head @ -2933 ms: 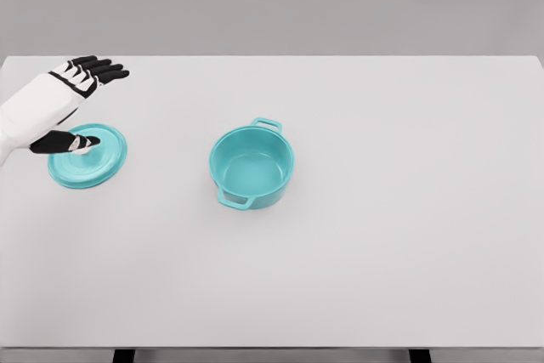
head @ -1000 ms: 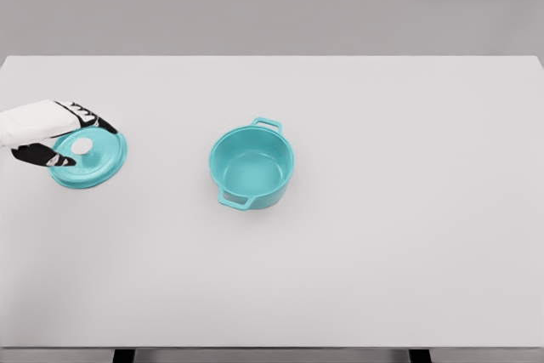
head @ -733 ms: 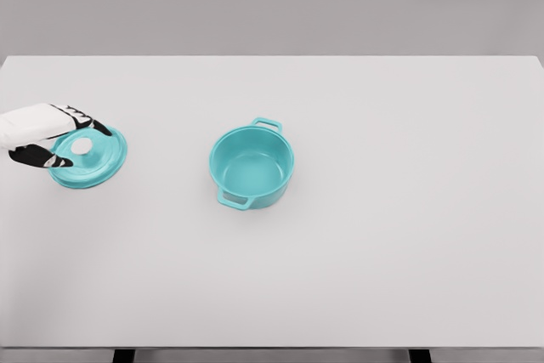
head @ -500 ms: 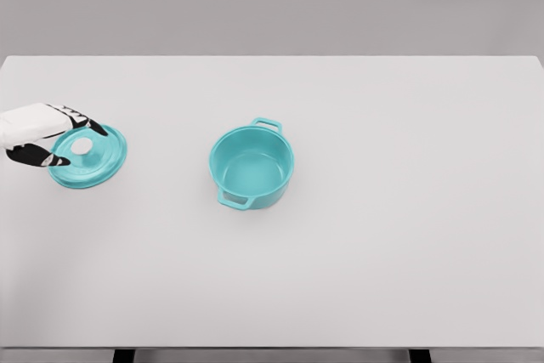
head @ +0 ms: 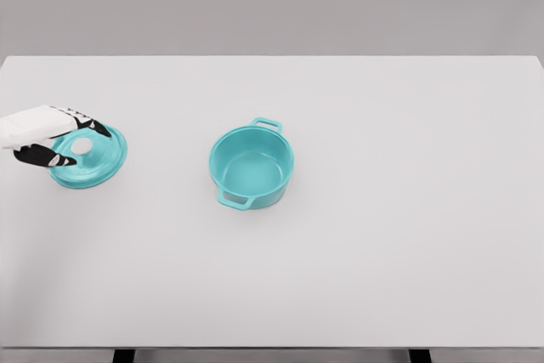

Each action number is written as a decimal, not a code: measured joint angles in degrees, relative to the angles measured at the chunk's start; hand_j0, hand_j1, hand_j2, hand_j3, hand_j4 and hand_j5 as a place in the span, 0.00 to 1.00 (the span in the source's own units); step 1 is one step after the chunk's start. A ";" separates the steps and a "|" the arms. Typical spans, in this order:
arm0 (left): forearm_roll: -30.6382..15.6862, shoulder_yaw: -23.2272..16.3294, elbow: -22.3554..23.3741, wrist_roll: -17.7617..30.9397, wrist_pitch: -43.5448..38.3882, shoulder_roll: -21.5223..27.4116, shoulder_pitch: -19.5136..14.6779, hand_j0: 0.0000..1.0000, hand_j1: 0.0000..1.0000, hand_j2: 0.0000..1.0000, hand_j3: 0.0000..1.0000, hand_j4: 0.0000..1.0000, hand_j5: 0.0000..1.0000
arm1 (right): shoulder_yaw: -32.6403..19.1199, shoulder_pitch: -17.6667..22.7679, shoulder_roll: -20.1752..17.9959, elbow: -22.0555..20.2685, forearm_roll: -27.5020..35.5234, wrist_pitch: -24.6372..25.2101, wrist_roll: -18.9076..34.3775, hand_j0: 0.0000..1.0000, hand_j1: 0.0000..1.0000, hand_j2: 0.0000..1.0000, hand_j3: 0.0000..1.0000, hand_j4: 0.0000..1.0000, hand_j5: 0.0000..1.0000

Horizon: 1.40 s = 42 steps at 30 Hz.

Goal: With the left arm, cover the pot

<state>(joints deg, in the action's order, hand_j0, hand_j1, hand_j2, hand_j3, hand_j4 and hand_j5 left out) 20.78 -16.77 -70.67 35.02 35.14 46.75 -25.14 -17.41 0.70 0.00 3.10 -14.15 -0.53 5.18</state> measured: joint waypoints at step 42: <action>5.22 0.24 8.92 0.00 0.00 -4.43 -3.25 0.70 0.70 0.70 0.70 0.70 0.70 | 0.00 0.00 0.00 0.02 0.00 0.00 0.00 1.00 1.00 1.00 1.00 1.00 1.00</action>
<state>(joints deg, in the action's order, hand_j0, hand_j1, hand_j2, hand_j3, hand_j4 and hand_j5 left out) 26.00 -16.53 -61.75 35.02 35.15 42.32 -28.39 -17.41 0.70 0.00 3.11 -14.15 -0.53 5.18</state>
